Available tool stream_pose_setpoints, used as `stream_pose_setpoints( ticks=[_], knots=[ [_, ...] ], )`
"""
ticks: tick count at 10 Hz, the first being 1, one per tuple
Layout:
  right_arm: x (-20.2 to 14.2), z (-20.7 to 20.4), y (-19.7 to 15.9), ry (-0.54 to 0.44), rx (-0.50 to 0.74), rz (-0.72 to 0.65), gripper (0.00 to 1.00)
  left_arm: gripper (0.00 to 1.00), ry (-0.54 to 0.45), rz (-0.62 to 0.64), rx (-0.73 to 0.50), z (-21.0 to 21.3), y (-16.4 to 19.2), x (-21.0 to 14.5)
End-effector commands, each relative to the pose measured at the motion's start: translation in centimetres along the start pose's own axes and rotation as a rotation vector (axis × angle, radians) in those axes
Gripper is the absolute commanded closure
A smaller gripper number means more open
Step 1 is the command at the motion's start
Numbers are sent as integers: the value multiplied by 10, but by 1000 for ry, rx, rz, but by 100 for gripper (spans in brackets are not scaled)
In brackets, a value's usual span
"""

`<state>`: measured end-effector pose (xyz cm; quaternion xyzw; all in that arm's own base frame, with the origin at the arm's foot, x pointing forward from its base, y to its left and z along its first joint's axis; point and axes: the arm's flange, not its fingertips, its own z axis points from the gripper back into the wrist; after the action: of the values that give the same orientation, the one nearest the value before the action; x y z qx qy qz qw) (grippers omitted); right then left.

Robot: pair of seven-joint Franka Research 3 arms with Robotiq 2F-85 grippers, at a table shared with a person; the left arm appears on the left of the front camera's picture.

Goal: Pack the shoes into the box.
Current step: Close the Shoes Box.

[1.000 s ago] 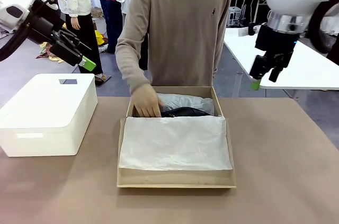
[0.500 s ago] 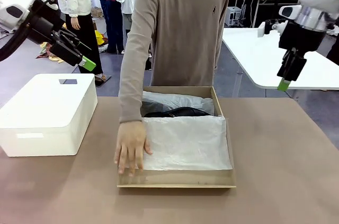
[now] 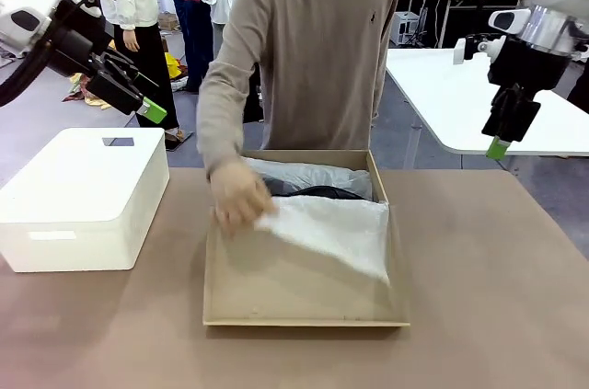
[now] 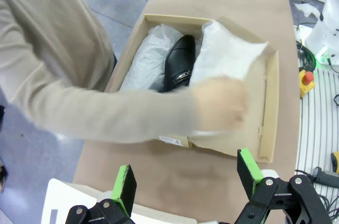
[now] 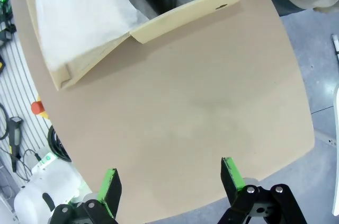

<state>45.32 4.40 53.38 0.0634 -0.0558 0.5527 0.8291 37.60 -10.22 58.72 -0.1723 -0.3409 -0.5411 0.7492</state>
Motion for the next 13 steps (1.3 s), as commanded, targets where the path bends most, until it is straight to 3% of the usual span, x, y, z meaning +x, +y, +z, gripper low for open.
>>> stream_pose_setpoints(
  ticks=[1,2,4,7,9,12,13],
  knots=[
    [1,1,-1,1,-20,-2,0,0,-16,-12,-10,1,1,-1],
    [0,0,0,0,0,0,0,0,-16,-12,-10,1,1,-1],
    [5,-11,6,-67,14,160,0,0,-16,-12,-10,1,1,-1],
    [3,-16,9,-267,107,395,0,0,-16,-12,-10,1,1,-1],
    [-3,-13,7,-396,140,520,32,0,-16,-12,-10,1,1,-1],
    [-10,-12,5,-420,175,581,87,0,-16,-12,-10,1,1,-1],
    [-11,-13,5,-423,185,601,100,0,-16,-12,-10,1,1,-1]
  ],
)
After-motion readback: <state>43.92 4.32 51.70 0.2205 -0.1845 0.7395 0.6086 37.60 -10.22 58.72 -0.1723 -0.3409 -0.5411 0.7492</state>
